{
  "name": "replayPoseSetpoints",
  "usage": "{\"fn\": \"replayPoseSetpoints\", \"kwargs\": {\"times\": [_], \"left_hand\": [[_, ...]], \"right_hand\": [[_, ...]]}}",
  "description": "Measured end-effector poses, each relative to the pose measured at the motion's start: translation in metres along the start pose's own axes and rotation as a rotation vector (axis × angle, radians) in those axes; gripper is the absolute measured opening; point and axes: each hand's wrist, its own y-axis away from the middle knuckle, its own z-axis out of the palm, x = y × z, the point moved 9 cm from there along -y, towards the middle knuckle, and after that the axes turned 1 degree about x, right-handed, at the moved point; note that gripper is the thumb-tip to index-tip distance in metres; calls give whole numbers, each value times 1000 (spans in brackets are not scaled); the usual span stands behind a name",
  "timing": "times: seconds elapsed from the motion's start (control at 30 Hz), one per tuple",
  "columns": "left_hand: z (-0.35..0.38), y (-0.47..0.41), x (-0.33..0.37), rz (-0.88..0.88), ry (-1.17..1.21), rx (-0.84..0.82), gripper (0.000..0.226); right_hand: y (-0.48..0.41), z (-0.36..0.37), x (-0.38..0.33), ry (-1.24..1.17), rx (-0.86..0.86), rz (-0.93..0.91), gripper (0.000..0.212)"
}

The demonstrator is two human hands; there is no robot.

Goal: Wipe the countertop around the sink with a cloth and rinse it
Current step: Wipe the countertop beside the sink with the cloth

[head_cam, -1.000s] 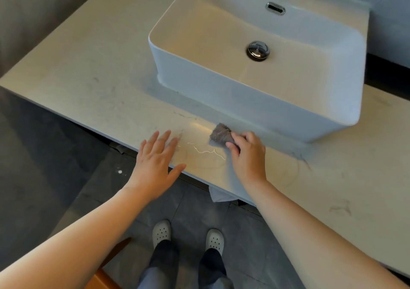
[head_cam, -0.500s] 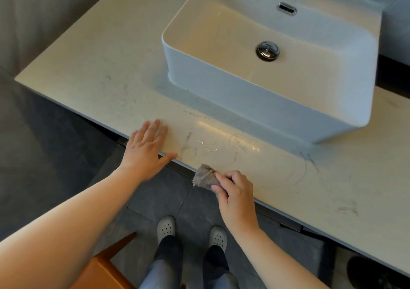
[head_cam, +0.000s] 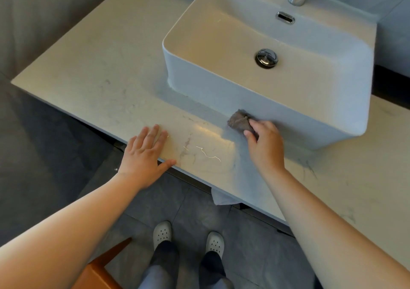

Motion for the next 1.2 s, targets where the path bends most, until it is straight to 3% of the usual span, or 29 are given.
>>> {"fn": "replayPoseSetpoints", "kwargs": {"times": [0.2, 0.6, 0.93, 1.1, 1.2], "left_hand": [[2, -1, 0, 2, -25, -14, 85], [2, 0, 0, 14, -29, -14, 86], [1, -2, -1, 35, 10, -18, 83], [-6, -3, -9, 102, 22, -24, 81], [-11, -6, -13, 128, 32, -34, 74]], "right_hand": [[7, 19, 5, 172, 14, -85, 42], [4, 48, -18, 81, 25, -81, 36], [100, 55, -50, 63, 0, -222, 38], [124, 61, -58, -17, -109, -253, 39], [128, 57, -58, -161, -189, -175, 37]]}}
